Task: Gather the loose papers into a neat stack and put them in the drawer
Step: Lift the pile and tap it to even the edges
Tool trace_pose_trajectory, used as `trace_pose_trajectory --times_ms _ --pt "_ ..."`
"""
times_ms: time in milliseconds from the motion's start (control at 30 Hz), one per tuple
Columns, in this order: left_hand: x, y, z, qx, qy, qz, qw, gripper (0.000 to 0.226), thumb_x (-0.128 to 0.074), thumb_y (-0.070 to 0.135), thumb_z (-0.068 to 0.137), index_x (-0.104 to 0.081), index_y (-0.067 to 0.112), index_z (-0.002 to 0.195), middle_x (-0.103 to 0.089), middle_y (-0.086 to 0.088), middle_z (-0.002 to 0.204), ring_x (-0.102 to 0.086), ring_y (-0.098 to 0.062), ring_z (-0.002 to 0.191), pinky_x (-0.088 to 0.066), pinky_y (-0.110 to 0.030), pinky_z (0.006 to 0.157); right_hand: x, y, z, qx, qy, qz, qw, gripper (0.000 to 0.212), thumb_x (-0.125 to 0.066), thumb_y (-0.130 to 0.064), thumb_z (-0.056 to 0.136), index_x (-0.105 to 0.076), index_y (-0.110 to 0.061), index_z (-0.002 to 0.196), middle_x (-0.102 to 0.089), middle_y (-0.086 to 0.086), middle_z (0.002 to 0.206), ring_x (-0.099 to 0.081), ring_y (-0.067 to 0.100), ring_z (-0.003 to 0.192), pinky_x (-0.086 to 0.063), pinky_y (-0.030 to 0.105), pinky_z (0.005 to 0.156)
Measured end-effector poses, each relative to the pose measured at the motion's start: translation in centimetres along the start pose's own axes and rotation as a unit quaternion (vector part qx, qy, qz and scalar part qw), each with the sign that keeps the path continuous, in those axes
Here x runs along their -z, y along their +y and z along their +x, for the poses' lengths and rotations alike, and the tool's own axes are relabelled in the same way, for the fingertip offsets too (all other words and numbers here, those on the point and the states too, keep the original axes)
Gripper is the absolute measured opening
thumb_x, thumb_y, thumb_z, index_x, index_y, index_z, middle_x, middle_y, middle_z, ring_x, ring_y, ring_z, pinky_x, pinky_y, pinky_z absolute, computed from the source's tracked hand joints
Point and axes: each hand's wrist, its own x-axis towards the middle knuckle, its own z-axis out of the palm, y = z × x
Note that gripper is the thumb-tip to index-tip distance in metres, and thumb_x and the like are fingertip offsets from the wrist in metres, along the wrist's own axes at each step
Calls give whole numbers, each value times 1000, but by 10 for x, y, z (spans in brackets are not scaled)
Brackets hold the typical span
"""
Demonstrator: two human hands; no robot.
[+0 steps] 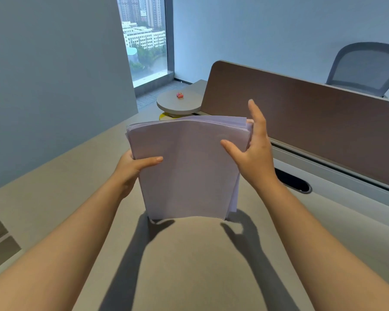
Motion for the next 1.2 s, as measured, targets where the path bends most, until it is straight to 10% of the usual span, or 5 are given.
trace_pose_trajectory --times_ms 233,533,733,967,1200 --pt "1 3 -1 -1 2 4 1000 52 -71 4 70 -52 12 118 -62 3 98 -58 -17 94 -49 -26 76 11 11 3 145 18 -145 979 41 -63 -18 77 -61 -6 116 -58 21 108 -51 12 89 -52 36 65" --pt "2 3 2 -9 12 17 1000 41 -64 1 78 -53 14 115 -62 2 98 -59 -16 91 -49 -27 75 9 19 4 189 56 -158 968 37 -63 -25 74 -67 1 100 -63 26 101 -49 14 97 -42 7 75" --pt "4 -5 2 5 15 8 1000 33 -64 0 77 -56 14 106 -63 5 92 -59 -13 86 -47 -23 71 6 17 0 -21 31 49 998 45 -74 -11 72 -51 -14 111 -49 -23 95 -50 -4 86 -39 -6 71" --pt "1 -37 10 17 26 -28 999 35 -68 -2 55 -60 20 81 -72 19 59 -67 3 60 -53 -18 64 -11 57 -19 -260 -72 242 932 24 -67 4 73 -60 -16 85 -62 -4 83 -60 10 77 -54 22 73" --pt "-7 -28 16 0 -23 -64 998 53 -72 15 35 -64 20 87 -75 13 70 -69 -7 70 -58 -23 66 -18 66 -6 -253 -48 293 921 30 -66 10 70 -64 -20 70 -69 -13 59 -62 7 65 -53 23 68"
